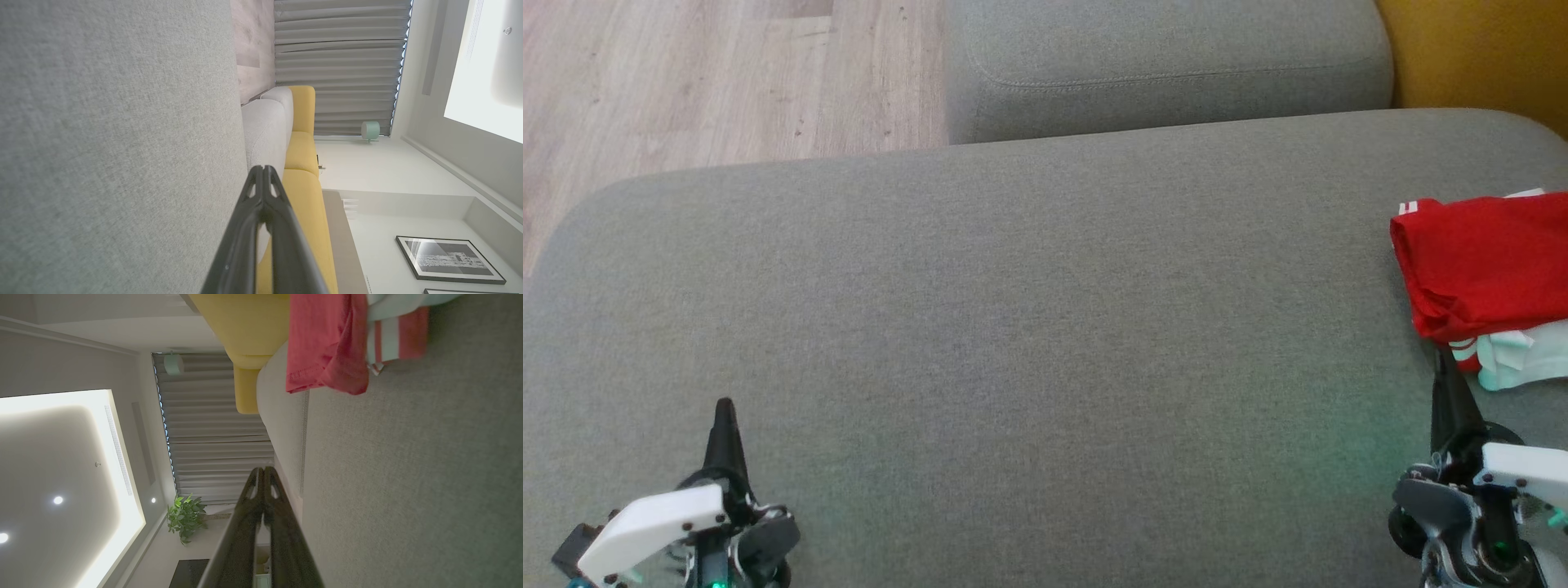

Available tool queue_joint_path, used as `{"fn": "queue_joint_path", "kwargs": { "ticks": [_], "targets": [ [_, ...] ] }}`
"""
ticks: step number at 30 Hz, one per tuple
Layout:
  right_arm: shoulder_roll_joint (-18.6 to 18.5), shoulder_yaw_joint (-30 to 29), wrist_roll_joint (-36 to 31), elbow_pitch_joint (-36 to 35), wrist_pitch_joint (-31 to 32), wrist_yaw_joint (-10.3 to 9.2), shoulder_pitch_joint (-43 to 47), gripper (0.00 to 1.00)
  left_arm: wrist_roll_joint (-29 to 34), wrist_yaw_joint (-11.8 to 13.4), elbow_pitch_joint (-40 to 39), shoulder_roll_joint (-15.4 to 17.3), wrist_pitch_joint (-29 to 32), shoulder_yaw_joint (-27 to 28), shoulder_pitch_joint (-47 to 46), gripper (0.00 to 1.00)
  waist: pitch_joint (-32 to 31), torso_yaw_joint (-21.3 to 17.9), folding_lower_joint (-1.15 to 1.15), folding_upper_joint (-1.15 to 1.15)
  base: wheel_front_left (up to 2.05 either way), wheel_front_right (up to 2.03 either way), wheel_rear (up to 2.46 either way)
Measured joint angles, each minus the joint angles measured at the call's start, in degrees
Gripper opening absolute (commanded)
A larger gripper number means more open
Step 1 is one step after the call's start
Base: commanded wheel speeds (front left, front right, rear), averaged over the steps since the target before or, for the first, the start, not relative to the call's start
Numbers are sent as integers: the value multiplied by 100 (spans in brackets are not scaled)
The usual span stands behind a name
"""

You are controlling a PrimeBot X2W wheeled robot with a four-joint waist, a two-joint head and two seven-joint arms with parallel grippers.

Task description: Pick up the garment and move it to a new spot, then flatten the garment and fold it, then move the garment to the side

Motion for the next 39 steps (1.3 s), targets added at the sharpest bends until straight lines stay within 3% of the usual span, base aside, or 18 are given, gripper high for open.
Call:
{"fn": "queue_joint_path", "kwargs": {
  "ticks": [39],
  "targets": [
    [0, -1, 0, -3, 0, 0, 0, 0, 0, 0, 0, -1, 0, 3, 0, 0, 0, 0, 0, 0, 0, 0, 0]
  ]
}}
